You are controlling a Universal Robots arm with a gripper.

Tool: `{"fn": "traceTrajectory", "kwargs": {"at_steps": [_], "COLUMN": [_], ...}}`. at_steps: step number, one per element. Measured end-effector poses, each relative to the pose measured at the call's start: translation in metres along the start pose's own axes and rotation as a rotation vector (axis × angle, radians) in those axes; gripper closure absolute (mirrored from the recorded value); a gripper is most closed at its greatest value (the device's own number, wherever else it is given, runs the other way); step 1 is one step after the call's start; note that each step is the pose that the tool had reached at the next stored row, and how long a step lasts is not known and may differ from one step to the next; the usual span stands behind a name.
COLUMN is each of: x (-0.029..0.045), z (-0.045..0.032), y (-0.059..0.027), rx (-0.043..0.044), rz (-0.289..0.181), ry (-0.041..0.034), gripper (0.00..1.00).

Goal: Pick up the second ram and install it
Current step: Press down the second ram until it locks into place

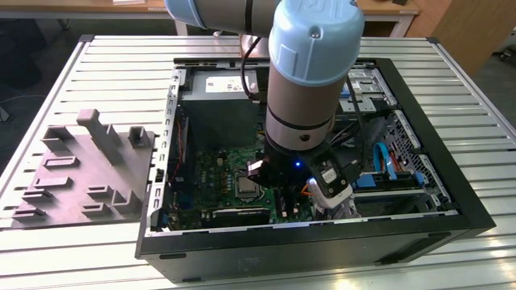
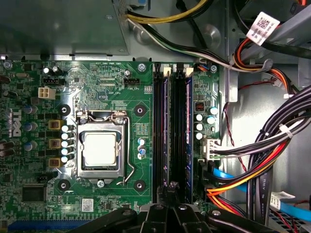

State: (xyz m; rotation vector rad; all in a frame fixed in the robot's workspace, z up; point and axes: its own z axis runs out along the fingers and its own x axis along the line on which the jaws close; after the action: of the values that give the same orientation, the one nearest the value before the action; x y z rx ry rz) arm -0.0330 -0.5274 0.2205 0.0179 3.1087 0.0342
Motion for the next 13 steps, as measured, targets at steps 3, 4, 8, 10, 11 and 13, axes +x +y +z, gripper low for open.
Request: {"fn": "traceTrajectory", "kwargs": {"at_steps": [3, 4, 8, 10, 11, 13], "x": [0.0001, 0.0001, 0.0001, 0.0001, 0.0002, 0.0002], "z": [0.0018, 0.0019, 0.0021, 0.0032, 0.0035, 0.0036], "y": [-0.0001, -0.0001, -0.0001, -0.0001, -0.0002, -0.0002], "rx": [0.0002, 0.0002, 0.0000, 0.0003, 0.0007, 0.0005], "rz": [0.000, 0.000, 0.000, 0.000, 0.000, 0.000], "ry": [0.0001, 0.0001, 0.0000, 0.0001, 0.0002, 0.0002], "gripper": [0.90, 0.90, 0.90, 0.90, 0.90, 0.90]}}
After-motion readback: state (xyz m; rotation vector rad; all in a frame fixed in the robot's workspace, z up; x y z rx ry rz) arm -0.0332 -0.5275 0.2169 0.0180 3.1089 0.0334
